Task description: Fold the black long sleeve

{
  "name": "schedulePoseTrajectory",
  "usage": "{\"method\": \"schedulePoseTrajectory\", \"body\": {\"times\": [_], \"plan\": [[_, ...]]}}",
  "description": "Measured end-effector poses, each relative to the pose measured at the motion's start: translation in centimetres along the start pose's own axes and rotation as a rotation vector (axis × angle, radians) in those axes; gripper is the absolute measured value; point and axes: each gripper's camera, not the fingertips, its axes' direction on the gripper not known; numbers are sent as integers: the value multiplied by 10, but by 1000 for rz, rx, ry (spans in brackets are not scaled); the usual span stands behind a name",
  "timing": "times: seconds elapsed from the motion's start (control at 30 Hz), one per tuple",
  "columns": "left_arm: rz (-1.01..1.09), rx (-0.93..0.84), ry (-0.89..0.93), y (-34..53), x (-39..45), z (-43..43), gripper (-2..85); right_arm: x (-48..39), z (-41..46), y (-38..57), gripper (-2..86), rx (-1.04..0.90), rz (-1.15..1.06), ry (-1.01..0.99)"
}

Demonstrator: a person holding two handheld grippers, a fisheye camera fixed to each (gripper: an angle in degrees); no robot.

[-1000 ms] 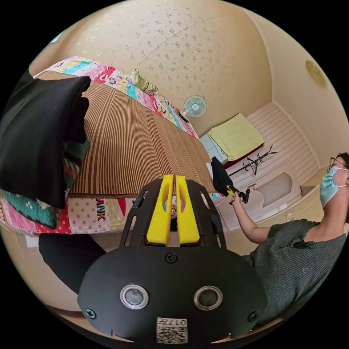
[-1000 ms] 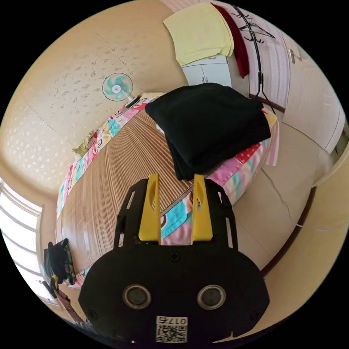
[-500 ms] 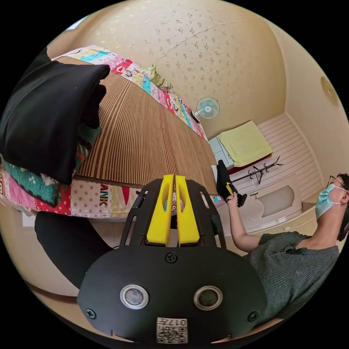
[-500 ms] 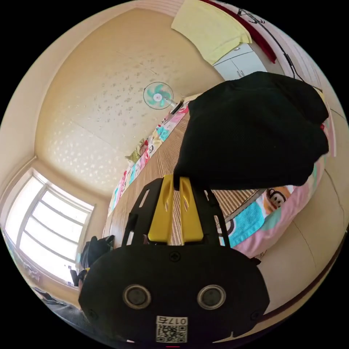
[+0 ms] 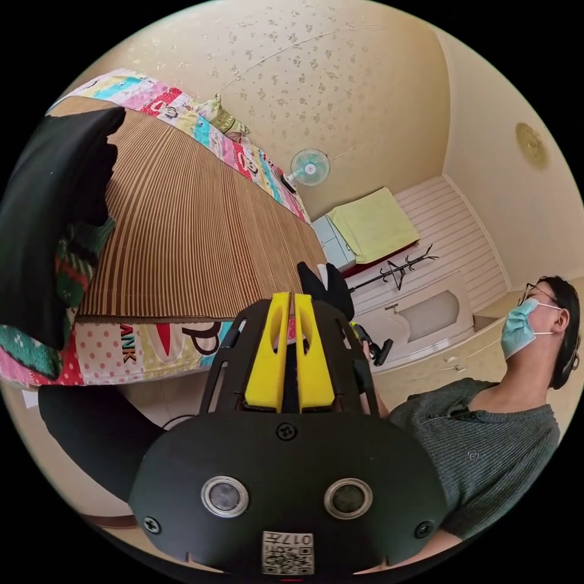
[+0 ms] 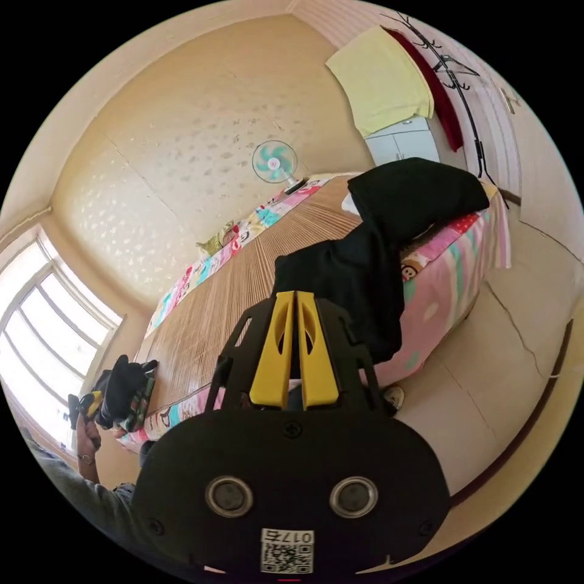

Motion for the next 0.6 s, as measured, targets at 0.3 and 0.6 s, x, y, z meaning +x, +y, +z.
{"method": "schedulePoseTrajectory", "body": {"times": [0.3,0.6], "plan": [[18,-93,85,-28,-16,36,51,78,81,-36,38,-336,14,-171],[-3,-258,118,-81,-50,96,133,-49,105,107,28,-632,-362,-717]]}}
